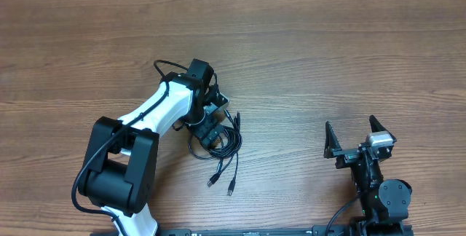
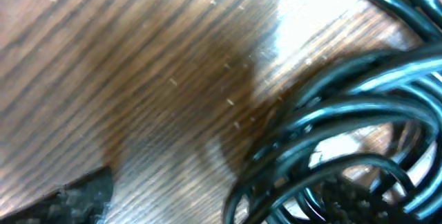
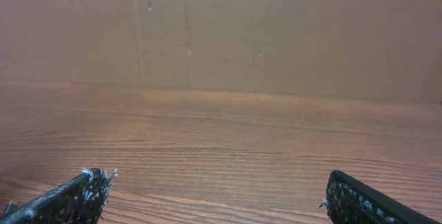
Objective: Untangle cables
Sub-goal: 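Close the left gripper on the coiled black cables, then lift the cable bundle with the left gripper toward the right arm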
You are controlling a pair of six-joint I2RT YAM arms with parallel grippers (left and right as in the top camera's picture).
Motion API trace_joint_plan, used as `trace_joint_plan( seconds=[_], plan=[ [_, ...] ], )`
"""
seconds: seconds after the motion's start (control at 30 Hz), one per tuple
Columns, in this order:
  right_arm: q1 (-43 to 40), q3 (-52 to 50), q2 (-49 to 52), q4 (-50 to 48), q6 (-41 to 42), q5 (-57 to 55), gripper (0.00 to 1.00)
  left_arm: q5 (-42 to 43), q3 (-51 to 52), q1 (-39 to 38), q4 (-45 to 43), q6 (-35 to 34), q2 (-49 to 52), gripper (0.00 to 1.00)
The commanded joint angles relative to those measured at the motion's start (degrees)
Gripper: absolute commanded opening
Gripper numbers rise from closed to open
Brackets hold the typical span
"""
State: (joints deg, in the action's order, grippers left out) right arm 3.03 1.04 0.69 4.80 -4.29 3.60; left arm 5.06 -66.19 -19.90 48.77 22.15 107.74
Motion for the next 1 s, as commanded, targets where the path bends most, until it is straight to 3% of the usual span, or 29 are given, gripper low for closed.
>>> trace_joint_plan(
  seconds=[0.0,0.03,0.13,0.17,0.2,0.53,0.97],
  plan=[
    [-0.20,-0.57,-0.52,-0.15,-0.07,-0.35,1.00,0.57,1.53,-0.37,-0.22,-0.63,0.92,0.72],
    [-0.20,-0.57,-0.52,-0.15,-0.07,-0.35,1.00,0.55,1.53,-0.37,-0.22,-1.09,0.92,0.63],
    [-0.20,-0.57,-0.52,-0.15,-0.07,-0.35,1.00,0.57,1.53,-0.37,-0.07,-2.58,0.92,0.18],
    [-0.20,-0.57,-0.52,-0.15,-0.07,-0.35,1.00,0.55,1.53,-0.37,0.00,-3.02,0.92,0.09],
    [-0.20,-0.57,-0.52,-0.15,-0.07,-0.35,1.00,0.76,1.53,-0.37,0.04,-3.15,0.92,0.06],
    [-0.20,-0.57,-0.52,-0.15,-0.07,-0.35,1.00,-0.22,-2.27,-0.37,5.77,-3.13,0.87,0.04],
    [-0.20,-0.57,-0.52,-0.15,-0.07,-0.35,1.00,-1.07,-27.17,-2.86,20.74,-3.28,0.81,0.04]
  ],
)
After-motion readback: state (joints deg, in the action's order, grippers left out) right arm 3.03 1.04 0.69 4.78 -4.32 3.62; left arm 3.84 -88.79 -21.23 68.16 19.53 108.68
